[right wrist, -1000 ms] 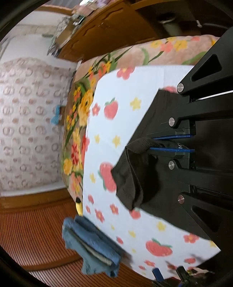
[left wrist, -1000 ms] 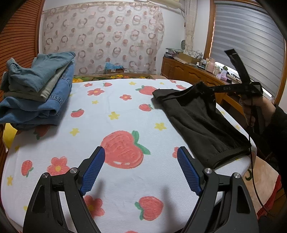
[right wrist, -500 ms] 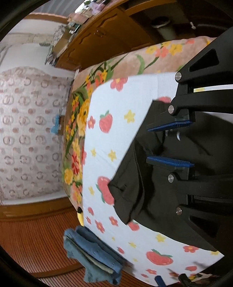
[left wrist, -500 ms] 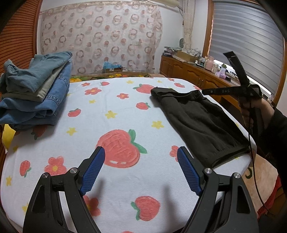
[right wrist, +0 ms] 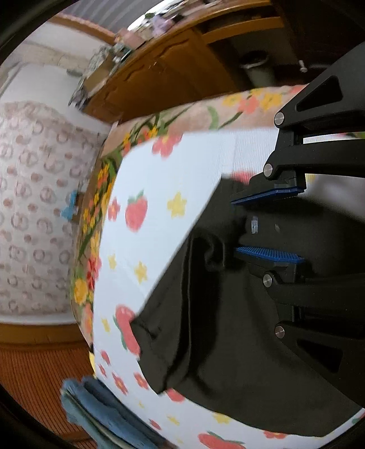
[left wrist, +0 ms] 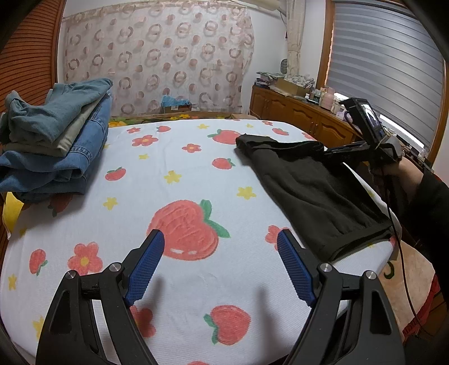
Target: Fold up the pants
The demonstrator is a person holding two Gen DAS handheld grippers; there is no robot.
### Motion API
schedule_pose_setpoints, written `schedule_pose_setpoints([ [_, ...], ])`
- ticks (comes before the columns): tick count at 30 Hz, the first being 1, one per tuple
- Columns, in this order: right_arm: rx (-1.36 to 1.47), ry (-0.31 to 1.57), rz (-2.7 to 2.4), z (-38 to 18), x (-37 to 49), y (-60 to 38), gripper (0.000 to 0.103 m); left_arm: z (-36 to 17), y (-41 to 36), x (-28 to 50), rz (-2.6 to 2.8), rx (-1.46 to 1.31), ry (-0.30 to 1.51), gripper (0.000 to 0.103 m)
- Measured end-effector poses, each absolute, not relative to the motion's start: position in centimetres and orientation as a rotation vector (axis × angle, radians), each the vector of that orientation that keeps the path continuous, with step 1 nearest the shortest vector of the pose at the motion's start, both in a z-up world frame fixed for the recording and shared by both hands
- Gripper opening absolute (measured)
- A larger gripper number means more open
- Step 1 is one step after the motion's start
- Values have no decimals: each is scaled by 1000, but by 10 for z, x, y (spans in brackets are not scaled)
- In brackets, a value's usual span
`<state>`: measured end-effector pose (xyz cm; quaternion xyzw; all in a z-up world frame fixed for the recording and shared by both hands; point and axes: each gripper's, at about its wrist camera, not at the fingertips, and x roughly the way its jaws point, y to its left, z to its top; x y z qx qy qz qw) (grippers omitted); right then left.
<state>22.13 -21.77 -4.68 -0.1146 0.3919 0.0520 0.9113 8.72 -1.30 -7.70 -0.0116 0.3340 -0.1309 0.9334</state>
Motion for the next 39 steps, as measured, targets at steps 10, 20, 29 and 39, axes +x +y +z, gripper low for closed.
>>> schedule_pose_setpoints([
  [10, -112, 769, 7, -42, 228, -258, 31, -76, -22, 94, -294, -15, 694, 83],
  [20, -74, 719, 187, -52, 215, -257, 31, -57, -53, 146, -393, 46, 718, 83],
  [29, -131, 757, 245, -69, 220, -264, 41, -55, -75, 204, -430, 91, 780, 69],
  [39, -102, 771, 199, -74, 221, -264, 56, -73, -90, 247, -448, 181, 843, 44],
])
